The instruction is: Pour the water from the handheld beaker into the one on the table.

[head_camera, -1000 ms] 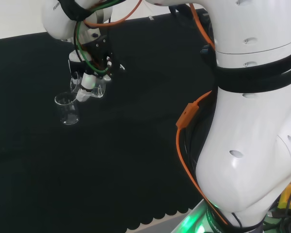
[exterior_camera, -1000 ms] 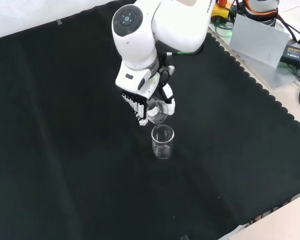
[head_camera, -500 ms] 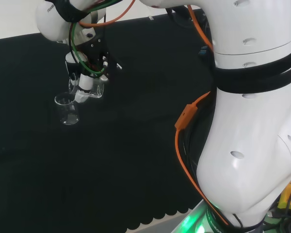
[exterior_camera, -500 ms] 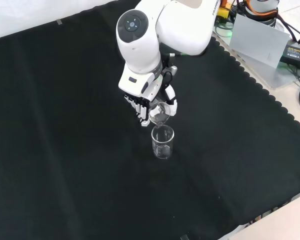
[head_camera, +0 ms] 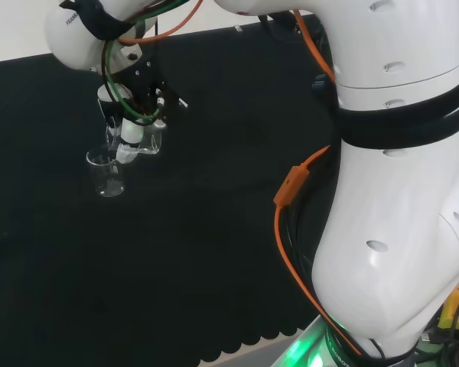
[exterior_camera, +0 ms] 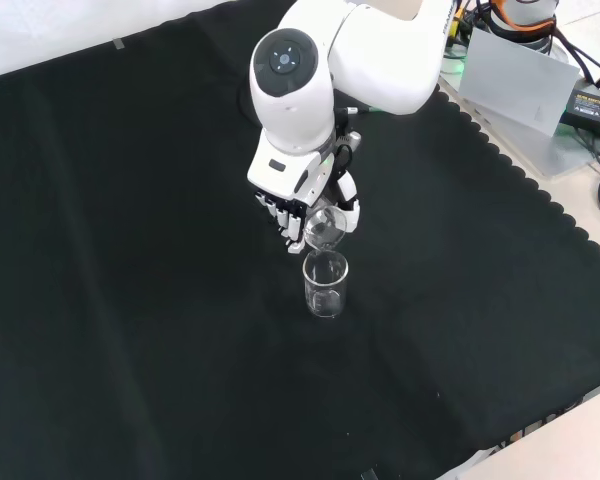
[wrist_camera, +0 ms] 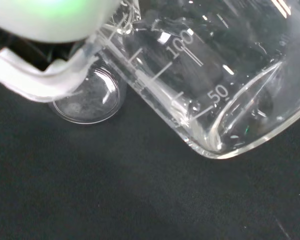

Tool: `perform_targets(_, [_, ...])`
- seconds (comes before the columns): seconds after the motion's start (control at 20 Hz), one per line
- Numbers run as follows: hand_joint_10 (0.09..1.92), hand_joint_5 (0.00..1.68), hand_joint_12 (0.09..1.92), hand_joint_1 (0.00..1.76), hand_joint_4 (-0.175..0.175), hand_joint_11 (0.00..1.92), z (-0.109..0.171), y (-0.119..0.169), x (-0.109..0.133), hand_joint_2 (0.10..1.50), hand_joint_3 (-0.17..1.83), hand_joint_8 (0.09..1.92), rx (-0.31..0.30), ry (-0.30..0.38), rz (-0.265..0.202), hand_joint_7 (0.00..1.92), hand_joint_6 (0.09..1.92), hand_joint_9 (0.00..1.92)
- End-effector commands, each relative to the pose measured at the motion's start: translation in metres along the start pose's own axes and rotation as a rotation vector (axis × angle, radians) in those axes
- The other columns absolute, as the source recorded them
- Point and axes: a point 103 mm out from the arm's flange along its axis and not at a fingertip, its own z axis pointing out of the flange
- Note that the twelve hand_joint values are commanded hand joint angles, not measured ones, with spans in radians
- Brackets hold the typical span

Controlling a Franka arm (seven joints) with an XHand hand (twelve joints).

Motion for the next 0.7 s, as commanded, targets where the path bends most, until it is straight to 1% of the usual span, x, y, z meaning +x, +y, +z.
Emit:
perform_targets(0.05, [0.09,1.60,0.58,1.20,0.054,1.64,-0.006,0.001,0.005,0.53,0.73,0.09,0.021,-0.023,-0.001,1.88,0.09,1.89])
perform_targets(0.3, [0.09,1.60,0.58,1.20,0.056,1.64,-0.010,0.003,0.010,0.53,0.73,0.09,0.054,-0.062,-0.001,1.88,0.09,1.89])
perform_targets(0.35, [0.09,1.60,0.58,1.20,0.056,1.64,-0.009,-0.010,-0.007,0.53,0.73,0.09,0.055,-0.056,0.005,1.88,0.09,1.89])
perform_targets(0.4, [0.09,1.60,0.58,1.20,0.057,1.64,-0.010,-0.008,-0.005,0.53,0.73,0.09,0.073,-0.073,0.013,1.88,0.09,1.89])
perform_targets(0.45, [0.09,1.60,0.58,1.20,0.057,1.64,-0.012,-0.002,0.002,0.53,0.73,0.09,0.087,-0.087,0.016,1.88,0.09,1.89])
perform_targets(0.6, [0.09,1.60,0.58,1.20,0.059,1.64,-0.016,0.009,0.021,0.53,0.73,0.09,0.103,-0.114,0.016,1.88,0.09,1.89])
perform_targets(0.7, [0.09,1.60,0.58,1.20,0.060,1.64,-0.018,0.011,0.024,0.53,0.73,0.09,0.107,-0.119,0.014,1.88,0.09,1.89])
